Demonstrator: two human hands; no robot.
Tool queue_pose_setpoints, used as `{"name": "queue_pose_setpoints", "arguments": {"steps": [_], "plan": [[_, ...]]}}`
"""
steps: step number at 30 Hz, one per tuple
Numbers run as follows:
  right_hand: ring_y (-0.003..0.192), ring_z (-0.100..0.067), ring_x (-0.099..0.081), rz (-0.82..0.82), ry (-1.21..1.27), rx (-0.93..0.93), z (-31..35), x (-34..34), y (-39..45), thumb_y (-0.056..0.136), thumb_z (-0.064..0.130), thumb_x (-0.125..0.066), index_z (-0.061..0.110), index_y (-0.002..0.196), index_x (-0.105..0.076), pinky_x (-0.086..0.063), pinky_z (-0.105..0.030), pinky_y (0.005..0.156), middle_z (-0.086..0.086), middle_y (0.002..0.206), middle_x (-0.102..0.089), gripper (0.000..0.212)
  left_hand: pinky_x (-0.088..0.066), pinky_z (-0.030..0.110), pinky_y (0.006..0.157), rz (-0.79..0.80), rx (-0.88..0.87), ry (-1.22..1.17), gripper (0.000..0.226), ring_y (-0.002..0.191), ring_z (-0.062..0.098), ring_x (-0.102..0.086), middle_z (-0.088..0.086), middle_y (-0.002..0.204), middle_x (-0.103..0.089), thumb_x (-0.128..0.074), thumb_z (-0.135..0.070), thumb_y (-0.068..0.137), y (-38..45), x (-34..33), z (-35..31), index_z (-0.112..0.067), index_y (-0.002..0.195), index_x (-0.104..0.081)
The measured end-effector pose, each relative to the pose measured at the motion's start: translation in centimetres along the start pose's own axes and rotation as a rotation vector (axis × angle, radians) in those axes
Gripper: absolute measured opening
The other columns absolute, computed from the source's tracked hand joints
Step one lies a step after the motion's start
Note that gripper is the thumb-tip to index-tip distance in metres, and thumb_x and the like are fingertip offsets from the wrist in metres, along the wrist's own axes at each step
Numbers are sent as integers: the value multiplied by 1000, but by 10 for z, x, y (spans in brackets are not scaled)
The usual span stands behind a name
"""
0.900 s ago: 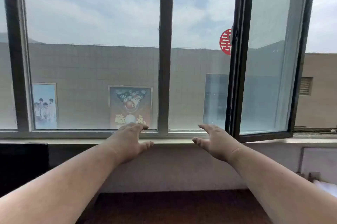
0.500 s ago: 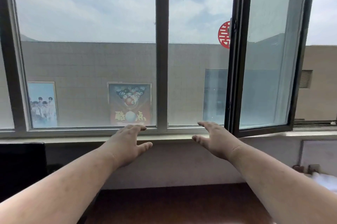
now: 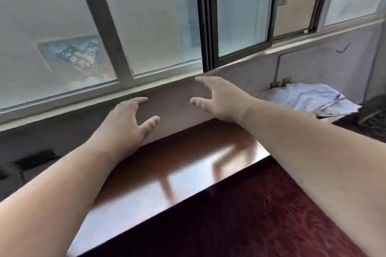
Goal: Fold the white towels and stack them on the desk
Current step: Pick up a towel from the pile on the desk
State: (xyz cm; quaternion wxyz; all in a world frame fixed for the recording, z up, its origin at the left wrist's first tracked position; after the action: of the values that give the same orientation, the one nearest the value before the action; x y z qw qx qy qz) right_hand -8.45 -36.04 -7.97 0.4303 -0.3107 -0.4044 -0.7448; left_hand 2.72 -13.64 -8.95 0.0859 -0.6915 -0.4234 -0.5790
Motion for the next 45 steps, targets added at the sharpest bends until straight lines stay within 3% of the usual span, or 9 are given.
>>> {"name": "queue_pose_setpoints", "arguments": {"steps": [6, 10, 16, 21, 25, 32, 39, 45], "plan": [[143, -11, -28, 8, -89, -141, -88, -3, -54, 92, 51, -59, 20, 151, -36, -15, -18, 111, 2, 154, -39, 71, -27, 32, 112, 150, -94, -62, 65, 136, 15, -35, -5, 145, -43, -51, -62, 85, 2, -101, -49, -34, 142, -39], [145, -8, -24, -32, -60, -263, -146, 21, -83, 92, 52, -59, 22, 152, -34, -16, -24, 117, 6, 156, -36, 72, -29, 32, 111, 204, -127, -107, 63, 136, 13, -35, -7, 144, -43, -52, -62, 86, 20, -143, -94, -36, 142, -38], [142, -4, -24, -145, 24, -406, -247, 67, -154, 92, 52, -60, 24, 152, -35, -10, -12, 108, 7, 155, -36, 71, -28, 24, 107, 259, -168, -242, 59, 132, 5, -37, -12, 141, -45, -56, -55, 88, 35, -219, -195, -35, 141, -41], [143, -6, -27, -150, 70, -508, -353, 100, -205, 90, 55, -60, 27, 151, -35, -19, -24, 118, 9, 155, -35, 71, -28, 20, 103, 338, -178, -264, 57, 132, 1, -36, -16, 139, -44, -55, -55, 88, 52, -291, -282, -39, 140, -40], [141, -6, -29, -163, 87, -561, -437, 138, -224, 90, 55, -60, 26, 152, -35, -18, -19, 114, 7, 155, -36, 73, -27, 19, 100, 359, -169, -275, 58, 127, -2, -37, -16, 137, -45, -57, -53, 86, 74, -341, -349, -38, 140, -41], [143, -7, -26, -146, 83, -581, -547, 188, -223, 91, 58, -56, 30, 152, -32, -18, -23, 115, 10, 155, -34, 72, -32, 25, 104, 357, -84, -252, 58, 126, 8, -44, -6, 138, -49, -60, -50, 87, 112, -410, -420, -32, 140, -44], [141, -5, -27, -97, 159, -610, -615, 186, -187, 89, 60, -56, 37, 151, -30, -21, -22, 110, 13, 154, -33, 71, -31, 26, 103, 345, 3, -249, 58, 131, 11, -42, -8, 140, -48, -58, -53, 87, 158, -454, -426, -33, 139, -44], [143, -5, -25, -38, 122, -613, -680, 183, -117, 88, 60, -58, 37, 153, -23, -22, -26, 115, 13, 156, -31, 77, -31, 26, 105, 386, 80, -322, 70, 133, 10, -40, -10, 145, -44, -61, -51, 87, 229, -511, -429, -32, 147, -31]]}}
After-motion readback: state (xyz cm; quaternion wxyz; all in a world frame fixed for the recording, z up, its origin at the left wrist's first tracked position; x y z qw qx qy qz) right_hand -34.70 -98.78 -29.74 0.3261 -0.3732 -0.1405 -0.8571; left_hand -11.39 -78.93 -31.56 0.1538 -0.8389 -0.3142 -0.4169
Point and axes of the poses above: each hand's wrist, its own y-axis towards the middle knuckle, its own x-axis out of the back of the hand, z = x × y, the point moved 6 cm from there along y, towards the middle knuckle
